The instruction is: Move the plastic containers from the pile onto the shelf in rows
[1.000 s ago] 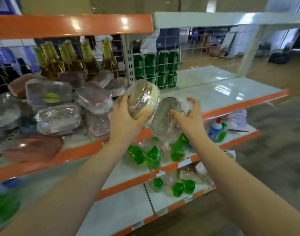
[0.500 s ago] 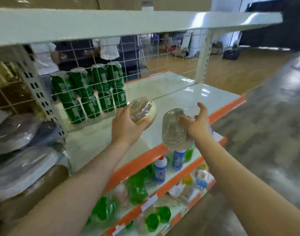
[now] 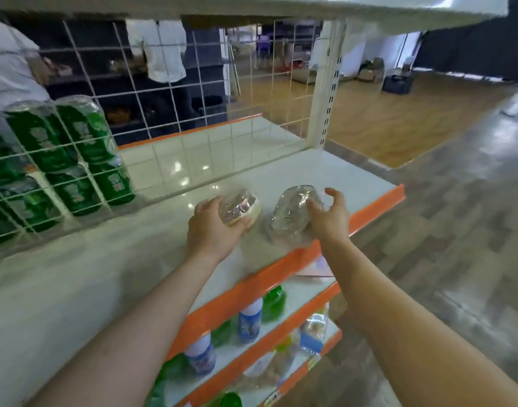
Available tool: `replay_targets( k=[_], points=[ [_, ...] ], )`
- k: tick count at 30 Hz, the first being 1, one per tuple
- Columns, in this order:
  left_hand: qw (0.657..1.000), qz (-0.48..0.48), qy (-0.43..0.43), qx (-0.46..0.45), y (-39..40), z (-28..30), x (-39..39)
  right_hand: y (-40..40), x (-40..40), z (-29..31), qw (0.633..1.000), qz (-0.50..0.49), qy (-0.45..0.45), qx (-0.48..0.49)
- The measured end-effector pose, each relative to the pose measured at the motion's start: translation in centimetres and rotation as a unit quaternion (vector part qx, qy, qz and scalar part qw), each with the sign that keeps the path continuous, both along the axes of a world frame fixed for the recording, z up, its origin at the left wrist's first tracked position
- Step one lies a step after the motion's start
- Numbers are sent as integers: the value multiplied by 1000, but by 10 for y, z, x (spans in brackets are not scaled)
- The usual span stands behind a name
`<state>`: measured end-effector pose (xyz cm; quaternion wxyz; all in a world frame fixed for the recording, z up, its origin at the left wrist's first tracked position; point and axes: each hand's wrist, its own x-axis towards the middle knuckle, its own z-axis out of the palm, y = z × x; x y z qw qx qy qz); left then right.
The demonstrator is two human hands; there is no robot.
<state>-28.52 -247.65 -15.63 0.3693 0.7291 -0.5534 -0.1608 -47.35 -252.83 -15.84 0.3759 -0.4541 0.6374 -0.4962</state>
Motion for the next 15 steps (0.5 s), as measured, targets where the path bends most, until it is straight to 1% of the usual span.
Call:
replay_targets(
  k=[3, 5, 8, 10, 12, 15],
  points=[
    [999, 19, -32, -10, -30, -8, -29, -38, -20, -3, 994, 79, 74, 33],
    [999, 23, -46, -15, -46, -13, -44, -58, -29, -8, 981, 128, 143, 28],
    [999, 24, -43, -4, -67, -22, -57, -79, -32, -14, 954, 207, 212, -44],
    [998, 21, -62, 4, -82, -31, -60, -87, -31, -21, 928, 253, 255, -101],
    [997, 11, -77, 6, -95, -38, -58, -97, -32, -32, 899, 285, 309, -125],
    [999, -4, -49, 13, -115, -37, -54, -128, -35, -38, 871, 316, 346, -148]
  ],
)
